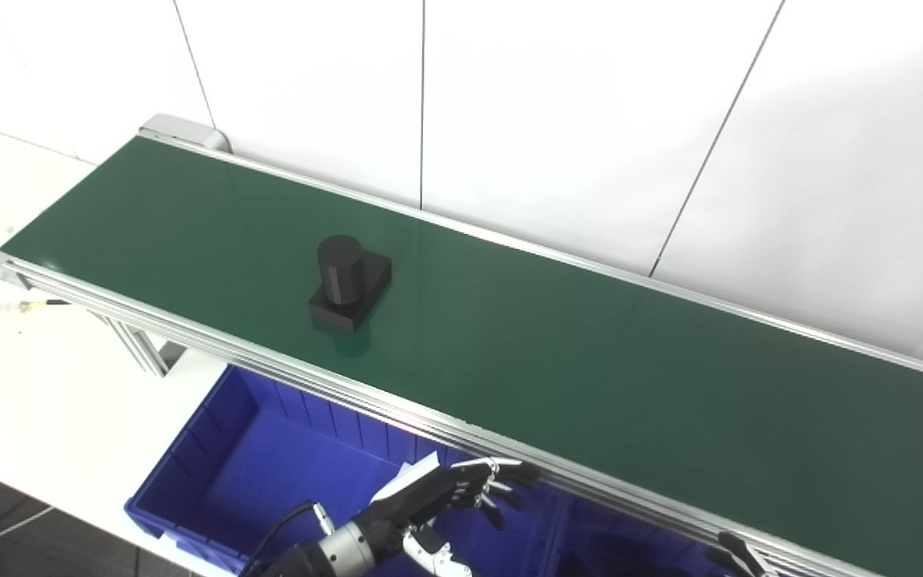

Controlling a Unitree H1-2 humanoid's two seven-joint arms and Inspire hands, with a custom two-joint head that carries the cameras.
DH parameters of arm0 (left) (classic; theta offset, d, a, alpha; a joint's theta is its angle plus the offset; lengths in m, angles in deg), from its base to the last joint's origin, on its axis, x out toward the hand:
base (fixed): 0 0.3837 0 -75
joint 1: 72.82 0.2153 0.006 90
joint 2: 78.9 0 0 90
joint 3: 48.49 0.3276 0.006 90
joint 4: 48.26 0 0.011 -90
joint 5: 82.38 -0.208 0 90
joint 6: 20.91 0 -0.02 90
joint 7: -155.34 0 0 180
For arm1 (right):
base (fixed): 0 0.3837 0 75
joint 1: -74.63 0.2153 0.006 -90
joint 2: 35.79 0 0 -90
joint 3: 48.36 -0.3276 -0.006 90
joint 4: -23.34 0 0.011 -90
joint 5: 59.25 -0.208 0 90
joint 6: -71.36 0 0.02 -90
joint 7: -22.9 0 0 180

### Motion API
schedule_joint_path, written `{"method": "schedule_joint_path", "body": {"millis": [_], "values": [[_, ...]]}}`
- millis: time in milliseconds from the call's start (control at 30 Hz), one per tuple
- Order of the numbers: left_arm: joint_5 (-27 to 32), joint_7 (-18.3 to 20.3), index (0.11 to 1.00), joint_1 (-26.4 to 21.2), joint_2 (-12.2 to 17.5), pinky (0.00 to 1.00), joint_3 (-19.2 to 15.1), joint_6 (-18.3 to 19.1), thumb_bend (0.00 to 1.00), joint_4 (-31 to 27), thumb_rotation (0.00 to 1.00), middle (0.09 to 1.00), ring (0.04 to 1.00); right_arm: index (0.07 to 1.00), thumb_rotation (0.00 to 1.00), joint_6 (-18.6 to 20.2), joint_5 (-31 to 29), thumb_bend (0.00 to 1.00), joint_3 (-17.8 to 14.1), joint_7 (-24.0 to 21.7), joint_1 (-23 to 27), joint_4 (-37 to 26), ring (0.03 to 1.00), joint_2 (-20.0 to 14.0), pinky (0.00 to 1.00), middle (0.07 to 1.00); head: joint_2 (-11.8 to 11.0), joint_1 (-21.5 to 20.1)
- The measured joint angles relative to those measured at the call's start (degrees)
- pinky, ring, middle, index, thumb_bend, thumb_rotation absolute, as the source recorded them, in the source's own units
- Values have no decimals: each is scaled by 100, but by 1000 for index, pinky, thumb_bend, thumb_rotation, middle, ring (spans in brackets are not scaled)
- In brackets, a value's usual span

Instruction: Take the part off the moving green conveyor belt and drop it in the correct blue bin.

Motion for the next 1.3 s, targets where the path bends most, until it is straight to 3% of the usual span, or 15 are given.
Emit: {"method": "schedule_joint_path", "body": {"millis": [100, 233, 400, 733, 967, 1100, 1300], "values": [[24, 2, 830, -3, 1, 604, -5, -1, 1000, 32, 309, 834, 750, 833, 76, -20, 72, 854, -2, 26, 2, -8, 716, 52, 642, 800, -9, -89], [23, 3, 836, -26, 13, 596, -5, -1, 1000, 72, 310, 831, 741, 806, 158, -26, 317, 921, -36, 70, 54, -197, 666, 82, 602, 739, -18, -203], [22, 2, 841, -76, 37, 603, -1, -1, 1000, 154, 315, 834, 740, 800, 232, 21, 447, 973, -135, 128, 421, -650, 669, 155, 585, 736, -9, -291], [18, -102, 851, -102, 126, 622, 36, -2, 1000, 203, 306, 840, 756, 802, 269, 787, 494, 934, -166, -87, 1649, -1382, 668, 198, 552, 748, 9, -519], [4, -217, 847, -104, 144, 635, 141, -2, 1000, 198, 312, 833, 755, 830, 238, 1224, 766, 862, -135, -268, 2203, -1585, 690, 246, 578, 764, 88, -528], [2, -260, 840, -103, 173, 704, 205, -2, 1000, 194, 323, 828, 780, 846, 214, 1565, 922, 833, -73, -510, 2424, -1683, 708, 209, 606, 781, 97, -555], [13, -306, 844, -106, 191, 612, 222, -2, 1000, 179, 317, 827, 739, 863, 283, 1796, 1054, 824, 41, -754, 2870, -1503, 736, 110, 628, 807, 97, -555]]}}
